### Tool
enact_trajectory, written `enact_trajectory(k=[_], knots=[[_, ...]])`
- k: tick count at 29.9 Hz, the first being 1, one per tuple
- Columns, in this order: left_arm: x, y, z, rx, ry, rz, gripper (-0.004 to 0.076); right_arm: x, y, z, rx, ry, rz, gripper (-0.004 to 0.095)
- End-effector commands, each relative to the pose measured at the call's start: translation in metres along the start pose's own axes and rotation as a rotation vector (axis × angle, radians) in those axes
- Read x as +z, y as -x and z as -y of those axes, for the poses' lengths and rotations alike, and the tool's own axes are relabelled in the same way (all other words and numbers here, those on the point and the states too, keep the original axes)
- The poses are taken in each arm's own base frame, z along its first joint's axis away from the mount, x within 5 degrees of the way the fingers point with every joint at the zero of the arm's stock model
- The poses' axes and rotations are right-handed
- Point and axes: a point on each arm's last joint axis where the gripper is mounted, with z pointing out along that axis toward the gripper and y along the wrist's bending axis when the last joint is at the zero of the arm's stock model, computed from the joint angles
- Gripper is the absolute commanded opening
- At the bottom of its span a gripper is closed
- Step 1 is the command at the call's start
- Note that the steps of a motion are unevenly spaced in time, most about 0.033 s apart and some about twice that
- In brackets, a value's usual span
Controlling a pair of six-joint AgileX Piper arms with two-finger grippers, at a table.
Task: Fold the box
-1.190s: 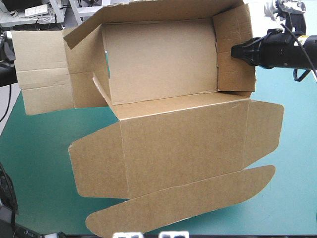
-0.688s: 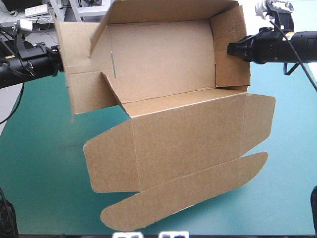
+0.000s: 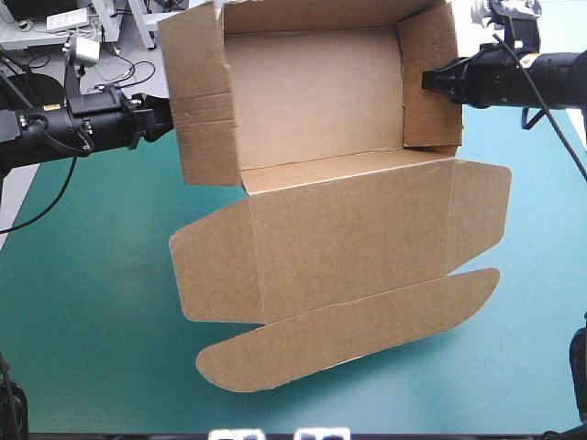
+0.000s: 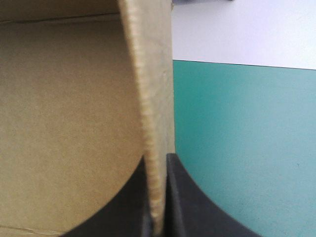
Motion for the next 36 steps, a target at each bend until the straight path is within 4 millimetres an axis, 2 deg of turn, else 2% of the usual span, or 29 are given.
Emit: enact_trajectory(k=[1,14,17,21,24,29,36], knots=[[-0.003,0.002,0.034,0.047,-0.105,0.015,0.0,-0.015,0.013,-0.011,0.006,0.032,0.124,-0.0005],[0.004,0.003,0.037,0.085,-0.106,0.04,0.001,-0.004,0.014,-0.009,0.012,0.032,0.13,-0.0005],[0.004,0.004,0.037,0.137,-0.1,0.046,0.0081,0.002,0.014,-0.016,-0.01,0.038,0.132,-0.0005],[0.004,0.006,0.035,0.158,-0.072,0.065,0.0277,0.014,0.012,-0.027,-0.032,0.037,0.121,-0.0005],[0.004,0.007,0.028,0.173,0.002,0.072,0.0372,0.018,0.011,-0.032,-0.036,0.05,0.116,-0.0005],[0.005,0.003,0.026,0.127,0.015,0.033,0.0426,0.021,0.01,-0.035,-0.042,0.056,0.116,-0.0005],[0.005,-0.002,0.029,0.114,-0.022,-0.025,0.0435,0.03,0.009,-0.031,-0.025,0.051,0.099,-0.0005]])
